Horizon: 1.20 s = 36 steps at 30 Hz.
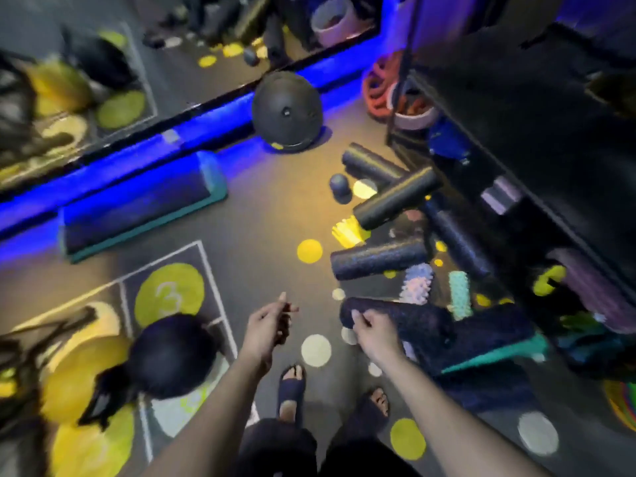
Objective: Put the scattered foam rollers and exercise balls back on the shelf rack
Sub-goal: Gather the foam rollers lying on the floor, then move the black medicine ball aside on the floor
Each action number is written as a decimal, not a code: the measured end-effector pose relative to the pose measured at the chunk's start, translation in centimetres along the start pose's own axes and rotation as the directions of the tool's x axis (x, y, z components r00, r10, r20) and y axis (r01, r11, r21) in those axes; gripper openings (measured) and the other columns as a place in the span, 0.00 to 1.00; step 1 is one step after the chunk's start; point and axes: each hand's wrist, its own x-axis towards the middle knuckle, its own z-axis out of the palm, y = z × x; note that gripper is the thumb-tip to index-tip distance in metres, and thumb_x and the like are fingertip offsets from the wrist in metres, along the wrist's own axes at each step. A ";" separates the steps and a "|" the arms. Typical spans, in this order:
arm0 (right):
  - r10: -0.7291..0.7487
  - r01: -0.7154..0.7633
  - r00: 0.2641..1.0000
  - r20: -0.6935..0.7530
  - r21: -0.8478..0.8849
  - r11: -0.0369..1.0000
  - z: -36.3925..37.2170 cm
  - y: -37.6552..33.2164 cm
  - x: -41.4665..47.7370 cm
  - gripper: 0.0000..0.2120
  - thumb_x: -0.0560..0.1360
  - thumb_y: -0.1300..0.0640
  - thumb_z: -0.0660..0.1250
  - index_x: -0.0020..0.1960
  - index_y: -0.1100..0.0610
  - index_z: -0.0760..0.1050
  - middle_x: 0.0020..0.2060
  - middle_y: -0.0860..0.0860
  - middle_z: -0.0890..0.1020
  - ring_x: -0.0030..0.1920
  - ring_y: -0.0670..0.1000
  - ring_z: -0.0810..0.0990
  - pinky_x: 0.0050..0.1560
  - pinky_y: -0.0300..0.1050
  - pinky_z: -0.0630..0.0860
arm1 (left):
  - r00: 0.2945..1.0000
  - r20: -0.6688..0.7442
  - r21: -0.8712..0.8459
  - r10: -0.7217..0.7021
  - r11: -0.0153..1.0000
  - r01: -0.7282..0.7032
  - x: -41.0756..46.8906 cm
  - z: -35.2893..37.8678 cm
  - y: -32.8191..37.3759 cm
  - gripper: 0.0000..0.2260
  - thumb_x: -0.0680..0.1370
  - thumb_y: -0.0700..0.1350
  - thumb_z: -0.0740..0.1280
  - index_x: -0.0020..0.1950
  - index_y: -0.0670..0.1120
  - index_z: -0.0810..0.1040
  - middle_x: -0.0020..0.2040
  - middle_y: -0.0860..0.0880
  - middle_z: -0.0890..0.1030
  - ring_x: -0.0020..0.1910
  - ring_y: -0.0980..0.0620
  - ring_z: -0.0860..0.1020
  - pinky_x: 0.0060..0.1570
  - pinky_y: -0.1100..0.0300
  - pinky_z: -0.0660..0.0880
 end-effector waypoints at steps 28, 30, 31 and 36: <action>0.162 0.082 0.929 0.334 -0.611 0.788 63.5 -14.6 -3.6 0.16 0.83 0.50 0.59 0.60 0.58 0.80 0.57 0.60 0.83 0.60 0.63 0.80 0.53 0.47 0.74 | 0.889 -0.301 -0.309 -0.345 0.917 0.252 15.5 -63.3 -25.5 0.17 0.81 0.57 0.67 0.55 0.44 0.81 0.47 0.45 0.83 0.45 0.47 0.80 0.46 0.50 0.76; 0.111 0.095 0.942 0.316 -0.570 0.816 68.1 -12.9 0.1 0.15 0.82 0.49 0.61 0.63 0.56 0.76 0.58 0.56 0.82 0.61 0.60 0.79 0.51 0.43 0.70 | 0.877 -0.347 -0.253 -0.332 0.934 0.253 21.1 -65.0 -28.2 0.13 0.81 0.58 0.67 0.52 0.48 0.79 0.47 0.47 0.82 0.45 0.48 0.79 0.45 0.51 0.76; 0.086 0.092 0.953 0.292 -0.544 0.834 70.3 -11.9 2.6 0.15 0.82 0.48 0.63 0.63 0.56 0.75 0.58 0.56 0.82 0.61 0.60 0.79 0.51 0.43 0.68 | 0.872 -0.359 -0.234 -0.334 0.936 0.262 23.9 -65.5 -30.0 0.14 0.82 0.59 0.65 0.52 0.49 0.78 0.48 0.47 0.81 0.45 0.47 0.79 0.44 0.51 0.75; 0.098 -0.053 0.989 0.113 -0.344 0.937 80.4 -5.8 17.0 0.32 0.77 0.35 0.62 0.68 0.59 0.72 0.63 0.59 0.79 0.64 0.62 0.78 0.66 0.58 0.73 | 0.796 -0.411 -0.224 -0.443 0.896 0.383 37.6 -67.1 -40.5 0.27 0.81 0.67 0.56 0.67 0.49 0.74 0.62 0.42 0.78 0.55 0.39 0.79 0.44 0.50 0.79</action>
